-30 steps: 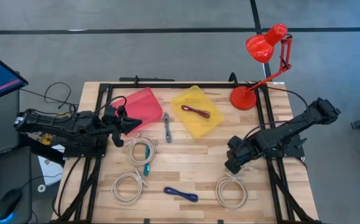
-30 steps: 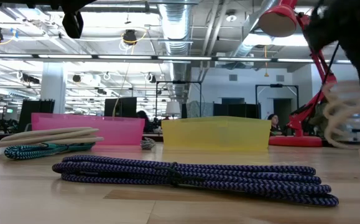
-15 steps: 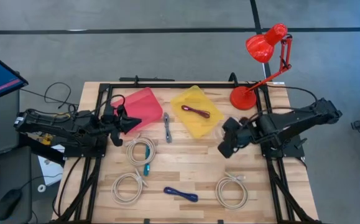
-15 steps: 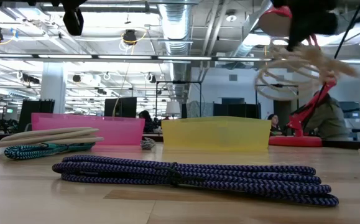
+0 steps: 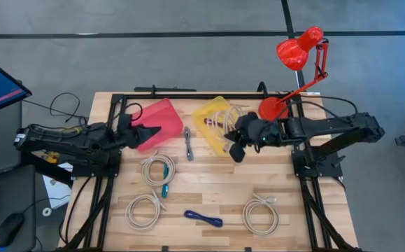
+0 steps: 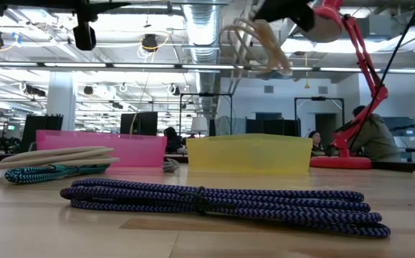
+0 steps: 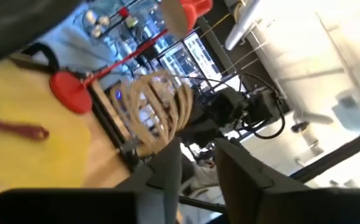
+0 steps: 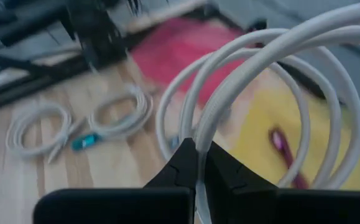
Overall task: Pick & Place USB Port
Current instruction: Put the white HDMI cable into the pink transparent bin
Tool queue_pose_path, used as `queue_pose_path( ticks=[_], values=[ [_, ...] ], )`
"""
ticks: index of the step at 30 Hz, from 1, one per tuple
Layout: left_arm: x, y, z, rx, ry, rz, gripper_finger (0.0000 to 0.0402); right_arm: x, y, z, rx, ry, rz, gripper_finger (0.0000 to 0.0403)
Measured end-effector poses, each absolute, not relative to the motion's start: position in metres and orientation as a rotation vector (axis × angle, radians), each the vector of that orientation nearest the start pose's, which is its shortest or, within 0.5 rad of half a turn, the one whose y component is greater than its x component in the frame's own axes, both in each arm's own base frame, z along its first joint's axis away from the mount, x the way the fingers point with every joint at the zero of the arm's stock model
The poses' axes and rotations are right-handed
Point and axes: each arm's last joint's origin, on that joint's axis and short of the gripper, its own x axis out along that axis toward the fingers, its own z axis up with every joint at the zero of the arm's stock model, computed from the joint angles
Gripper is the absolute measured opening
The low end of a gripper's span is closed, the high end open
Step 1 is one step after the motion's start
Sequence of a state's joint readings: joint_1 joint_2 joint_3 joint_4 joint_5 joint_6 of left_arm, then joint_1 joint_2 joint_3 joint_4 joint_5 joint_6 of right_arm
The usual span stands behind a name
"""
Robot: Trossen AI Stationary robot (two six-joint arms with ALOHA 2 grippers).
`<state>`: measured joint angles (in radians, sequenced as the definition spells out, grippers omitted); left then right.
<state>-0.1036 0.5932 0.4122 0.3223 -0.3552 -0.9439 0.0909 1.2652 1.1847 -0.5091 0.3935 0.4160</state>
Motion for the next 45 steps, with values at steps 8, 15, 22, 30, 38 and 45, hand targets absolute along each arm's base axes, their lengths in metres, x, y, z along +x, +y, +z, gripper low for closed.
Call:
queue_pose_path(
  ticks=[8,15,22,30,38,45],
  values=[
    [0.16,-0.007,0.273,-1.204,-0.232,0.145,0.0168,0.286,0.007,0.352,0.158,0.357,-0.376,0.0001],
    [0.166,-0.007,0.279,-1.272,-0.315,0.092,0.0202,0.317,0.012,0.335,0.127,0.325,-0.311,0.0001],
    [0.17,-0.008,0.278,-1.273,-0.323,0.091,0.02,0.348,0.02,0.323,0.123,0.216,-0.209,0.0001],
    [0.17,-0.007,0.278,-1.274,-0.341,0.127,0.02,0.358,0.025,0.324,0.147,0.131,-0.106,0.0001],
    [0.17,-0.004,0.278,-1.272,-0.373,0.17,0.02,0.372,0.026,0.316,0.146,0.155,-0.079,0.0001],
    [0.173,-0.004,0.276,-1.271,-0.361,0.168,0.02,0.402,0.03,0.317,0.136,0.153,-0.024,0.0001]
  ],
)
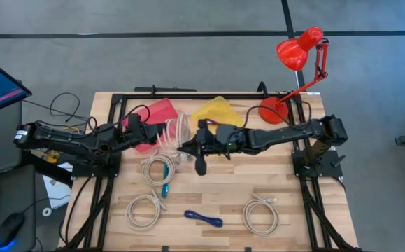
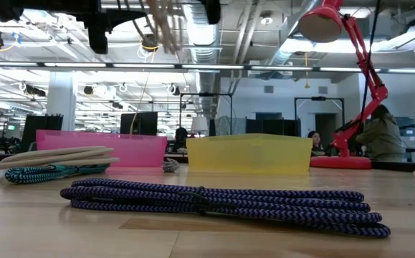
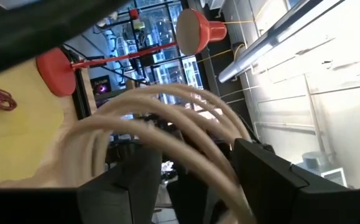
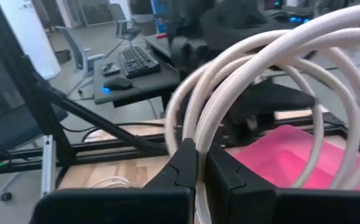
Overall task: Pick & Place USB Port
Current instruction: Put the white HDMI cable into the pink transparent bin
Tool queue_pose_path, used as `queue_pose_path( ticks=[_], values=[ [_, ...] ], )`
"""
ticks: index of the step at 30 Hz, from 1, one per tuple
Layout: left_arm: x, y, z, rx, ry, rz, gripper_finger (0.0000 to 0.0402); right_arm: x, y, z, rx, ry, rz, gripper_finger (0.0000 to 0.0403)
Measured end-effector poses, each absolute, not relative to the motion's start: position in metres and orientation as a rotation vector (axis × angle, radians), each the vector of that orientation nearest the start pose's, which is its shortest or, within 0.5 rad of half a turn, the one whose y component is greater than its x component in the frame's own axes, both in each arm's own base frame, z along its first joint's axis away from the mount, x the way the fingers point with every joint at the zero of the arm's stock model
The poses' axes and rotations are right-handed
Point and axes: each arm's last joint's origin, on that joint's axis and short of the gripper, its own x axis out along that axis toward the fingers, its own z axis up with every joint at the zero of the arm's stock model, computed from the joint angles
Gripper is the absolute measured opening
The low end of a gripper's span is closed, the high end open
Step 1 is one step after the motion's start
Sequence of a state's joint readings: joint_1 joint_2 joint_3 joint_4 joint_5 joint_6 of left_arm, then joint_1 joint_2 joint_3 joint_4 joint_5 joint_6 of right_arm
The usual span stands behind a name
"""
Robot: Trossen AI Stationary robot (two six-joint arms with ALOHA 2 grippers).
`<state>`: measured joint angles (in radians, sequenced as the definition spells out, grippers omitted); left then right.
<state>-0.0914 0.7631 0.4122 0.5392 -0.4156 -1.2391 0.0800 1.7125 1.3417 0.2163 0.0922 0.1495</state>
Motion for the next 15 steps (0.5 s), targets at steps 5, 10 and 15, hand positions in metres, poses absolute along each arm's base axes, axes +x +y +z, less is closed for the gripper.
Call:
queue_pose_path(
  ticks=[5,10,15],
  values=[
    [0.172,-0.004,0.276,-1.27,-0.368,0.167,0.02,0.414,0.027,0.314,0.135,0.188,-0.018,0.0001],
    [0.172,-0.004,0.277,-1.27,-0.37,0.165,0.0171,0.418,0.024,0.31,0.132,0.209,-0.028,0.0001],
    [0.172,-0.004,0.277,-1.271,-0.371,0.161,0.01,0.418,0.023,0.31,0.133,0.208,-0.03,0.0001]
  ],
)
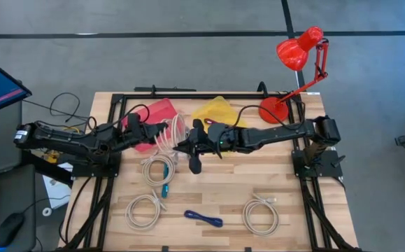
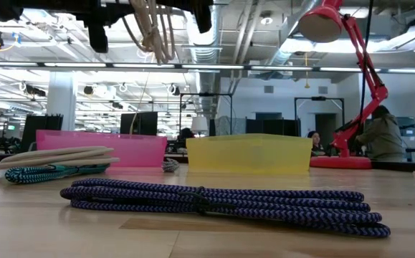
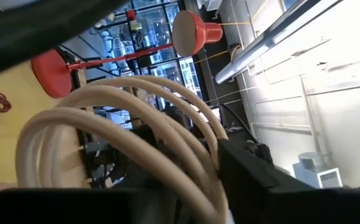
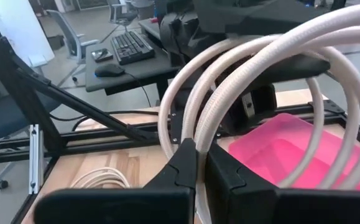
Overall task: Pick & Place USB Port
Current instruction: Put the white HDMI cable into the pink transparent bin
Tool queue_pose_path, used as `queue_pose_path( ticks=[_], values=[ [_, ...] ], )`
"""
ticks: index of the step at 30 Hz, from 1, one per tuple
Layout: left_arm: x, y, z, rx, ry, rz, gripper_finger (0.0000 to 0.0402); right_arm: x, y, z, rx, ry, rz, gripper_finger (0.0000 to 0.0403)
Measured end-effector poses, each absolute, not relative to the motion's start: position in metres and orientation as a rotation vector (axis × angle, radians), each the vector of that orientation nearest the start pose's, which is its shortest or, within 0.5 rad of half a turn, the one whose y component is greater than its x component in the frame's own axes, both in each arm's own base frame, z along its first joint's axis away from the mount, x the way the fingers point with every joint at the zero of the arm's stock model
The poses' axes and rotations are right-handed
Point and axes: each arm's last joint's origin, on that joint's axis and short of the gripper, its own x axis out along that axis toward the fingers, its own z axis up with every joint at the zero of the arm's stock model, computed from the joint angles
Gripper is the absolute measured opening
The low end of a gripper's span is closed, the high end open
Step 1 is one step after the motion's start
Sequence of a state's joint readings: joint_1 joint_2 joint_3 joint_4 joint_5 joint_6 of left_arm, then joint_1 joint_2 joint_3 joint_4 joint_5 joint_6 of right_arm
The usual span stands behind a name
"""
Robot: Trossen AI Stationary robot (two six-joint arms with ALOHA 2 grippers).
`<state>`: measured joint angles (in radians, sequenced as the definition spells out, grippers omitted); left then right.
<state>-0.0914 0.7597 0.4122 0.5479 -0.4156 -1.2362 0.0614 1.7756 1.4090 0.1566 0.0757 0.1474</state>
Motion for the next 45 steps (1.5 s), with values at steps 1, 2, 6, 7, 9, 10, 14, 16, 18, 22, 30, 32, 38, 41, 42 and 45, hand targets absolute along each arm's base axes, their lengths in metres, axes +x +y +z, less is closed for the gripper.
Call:
queue_pose_path(
  ticks=[1,2,6,7,9,10,14,16,18,22,30,32,38,41,42,45],
  values=[
    [0.172,-0.004,0.277,-1.272,-0.37,0.156,0.0085,0.418,0.022,0.31,0.133,0.207,-0.034,0.0001],
    [0.172,-0.004,0.278,-1.271,-0.371,0.154,0.007,0.418,0.021,0.31,0.133,0.208,-0.037,0.0001],
    [0.172,-0.004,0.278,-1.272,-0.369,0.14,0.002,0.418,0.02,0.309,0.131,0.214,-0.044,0.0001],
    [0.172,-0.005,0.279,-1.269,-0.363,0.13,0.0014,0.418,0.021,0.309,0.132,0.214,-0.044,0.0002],
    [0.172,-0.006,0.279,-1.24,-0.344,0.11,0.0015,0.417,0.021,0.31,0.132,0.22,-0.039,0.001],
    [0.172,-0.006,0.278,-1.227,-0.332,0.1,0.0017,0.415,0.021,0.311,0.132,0.232,-0.037,0.0017],
    [0.173,-0.006,0.278,-1.17,-0.313,0.097,0.0011,0.399,0.021,0.326,0.134,0.265,-0.032,0.005],
    [0.173,-0.006,0.277,-1.157,-0.309,0.099,0.0011,0.389,0.02,0.336,0.133,0.281,-0.031,0.0064],
    [0.173,-0.006,0.278,-1.155,-0.315,0.091,0.0011,0.379,0.017,0.344,0.136,0.3,-0.039,0.0076],
    [0.173,-0.005,0.278,-1.106,-0.316,0.098,0.0011,0.355,0.013,0.363,0.165,0.325,-0.054,0.0108],
    [0.173,-0.005,0.278,-0.932,-0.302,0.125,0.0011,0.304,0.011,0.384,0.202,0.459,-0.086,0.0169],
    [0.173,-0.005,0.278,-0.906,-0.298,0.129,0.0011,0.292,0.01,0.386,0.222,0.496,-0.103,0.0172],
    [0.17,-0.002,0.278,-0.818,-0.29,0.164,0.0011,0.261,0.007,0.389,0.232,0.586,-0.298,0.0159],
    [0.164,0.004,0.276,-0.8,-0.249,0.219,0.0011,0.245,0.008,0.389,0.226,0.634,-0.38,0.0143],
    [0.162,0.006,0.274,-0.794,-0.227,0.243,0.0011,0.241,0.009,0.389,0.226,0.646,-0.4,0.0138],
    [0.152,0.012,0.27,-0.781,-0.179,0.307,0.0011,0.227,0.011,0.391,0.23,0.666,-0.445,0.0122]
  ],
)
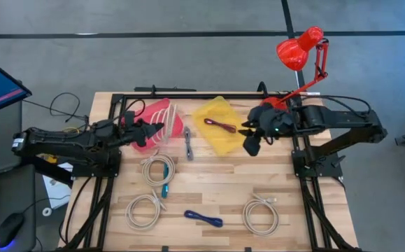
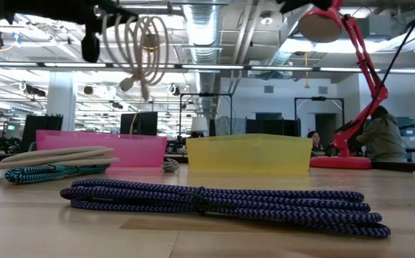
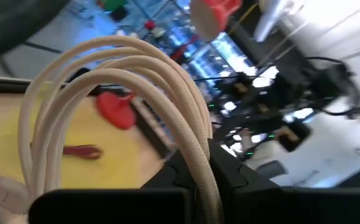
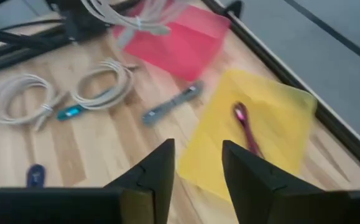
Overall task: Pick & Place USB Port
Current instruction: Put the white HDMI cable into the pink transparent bin
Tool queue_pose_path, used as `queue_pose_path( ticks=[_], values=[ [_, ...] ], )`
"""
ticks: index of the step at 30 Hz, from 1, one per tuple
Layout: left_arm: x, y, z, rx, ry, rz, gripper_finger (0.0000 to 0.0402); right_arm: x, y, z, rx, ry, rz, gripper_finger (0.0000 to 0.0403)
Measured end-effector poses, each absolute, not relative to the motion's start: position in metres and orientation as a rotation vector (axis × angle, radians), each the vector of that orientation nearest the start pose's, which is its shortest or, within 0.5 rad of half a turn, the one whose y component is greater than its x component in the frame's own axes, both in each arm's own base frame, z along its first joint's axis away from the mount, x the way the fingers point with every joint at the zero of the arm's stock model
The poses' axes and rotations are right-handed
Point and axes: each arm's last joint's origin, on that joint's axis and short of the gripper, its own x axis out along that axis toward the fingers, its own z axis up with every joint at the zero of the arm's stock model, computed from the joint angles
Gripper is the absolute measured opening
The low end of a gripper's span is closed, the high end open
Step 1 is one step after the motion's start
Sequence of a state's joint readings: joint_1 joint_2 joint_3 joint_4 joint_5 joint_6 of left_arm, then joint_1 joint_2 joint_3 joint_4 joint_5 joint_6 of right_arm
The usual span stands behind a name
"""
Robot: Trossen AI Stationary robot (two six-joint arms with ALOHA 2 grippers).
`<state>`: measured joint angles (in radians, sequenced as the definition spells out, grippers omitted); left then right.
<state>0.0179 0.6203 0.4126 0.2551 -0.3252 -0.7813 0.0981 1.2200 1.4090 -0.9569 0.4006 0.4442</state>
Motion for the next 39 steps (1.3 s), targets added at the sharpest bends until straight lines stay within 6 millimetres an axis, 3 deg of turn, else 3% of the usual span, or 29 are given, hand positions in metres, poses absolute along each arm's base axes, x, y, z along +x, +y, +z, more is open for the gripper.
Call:
queue_pose_path(
  ticks=[9,17,28,39],
  values=[
    [0.128,0.028,0.271,-0.669,-0.168,0.453,0.0011,0.194,0.019,0.391,0.236,0.682,-0.592,0.0096],
    [0.12,0.04,0.265,-0.595,0.044,0.629,0.0011,0.178,0.025,0.365,0.328,0.685,-0.669,0.0091],
    [0.127,0.056,0.24,-0.561,0.304,0.795,0.0011,0.178,0.034,0.321,0.41,0.737,-0.753,0.0091],
    [0.146,0.072,0.216,-0.523,0.494,0.88,0.0011,0.179,0.037,0.311,0.444,0.728,-0.762,0.0091]
  ],
)
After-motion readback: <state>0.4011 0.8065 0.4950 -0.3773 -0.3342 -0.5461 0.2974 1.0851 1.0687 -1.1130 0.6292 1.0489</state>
